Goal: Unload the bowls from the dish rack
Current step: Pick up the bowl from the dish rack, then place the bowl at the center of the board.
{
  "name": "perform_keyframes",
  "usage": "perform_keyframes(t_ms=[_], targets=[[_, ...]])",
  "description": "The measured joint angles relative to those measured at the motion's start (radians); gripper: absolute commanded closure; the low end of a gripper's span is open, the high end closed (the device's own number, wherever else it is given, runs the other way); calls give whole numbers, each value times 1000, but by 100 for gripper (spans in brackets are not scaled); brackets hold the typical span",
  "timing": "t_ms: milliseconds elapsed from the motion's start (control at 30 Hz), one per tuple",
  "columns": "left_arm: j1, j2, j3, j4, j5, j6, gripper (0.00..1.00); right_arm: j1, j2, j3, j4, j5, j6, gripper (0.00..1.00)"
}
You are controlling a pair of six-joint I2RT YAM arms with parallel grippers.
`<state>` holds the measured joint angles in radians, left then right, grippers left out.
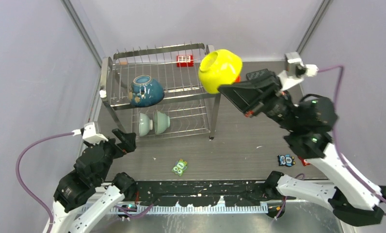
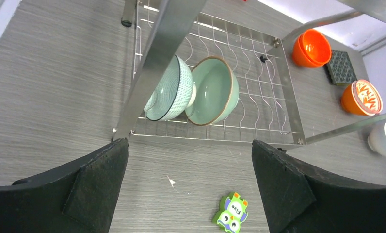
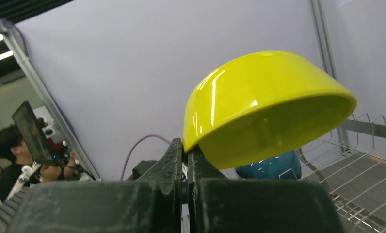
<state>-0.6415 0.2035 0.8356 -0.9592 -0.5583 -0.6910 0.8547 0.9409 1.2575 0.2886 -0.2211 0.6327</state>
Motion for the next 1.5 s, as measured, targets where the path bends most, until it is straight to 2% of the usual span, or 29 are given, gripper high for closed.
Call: perform_keyframes(t_ms=[233,467,567,733,800,967,1033,1267,1500], targets=[[0,127,73,1,82,76,0,0,-140,164,-531,-112,-269,99],[0,213,114,11,245,130,0,8,-114,216,-985,-114,-473,99],[0,219,114,28,337,134,0,32,-102,216,-1106,-105,-527,99],[0,245,114,48,495,143,0,142,-89,177,-1202,-48,-584,99],[0,268,116,48,551,146,0,241,-73,158,-1232,9,-604,99],[0,308,133,40,656,143,0,605,37,158,-1271,291,-650,99],[0,308,143,29,683,140,0,695,98,158,-1270,379,-666,99],[0,243,145,7,771,73,0,815,245,85,-1270,587,-718,99],[0,200,123,-17,813,14,0,861,334,45,-1270,670,-775,99]])
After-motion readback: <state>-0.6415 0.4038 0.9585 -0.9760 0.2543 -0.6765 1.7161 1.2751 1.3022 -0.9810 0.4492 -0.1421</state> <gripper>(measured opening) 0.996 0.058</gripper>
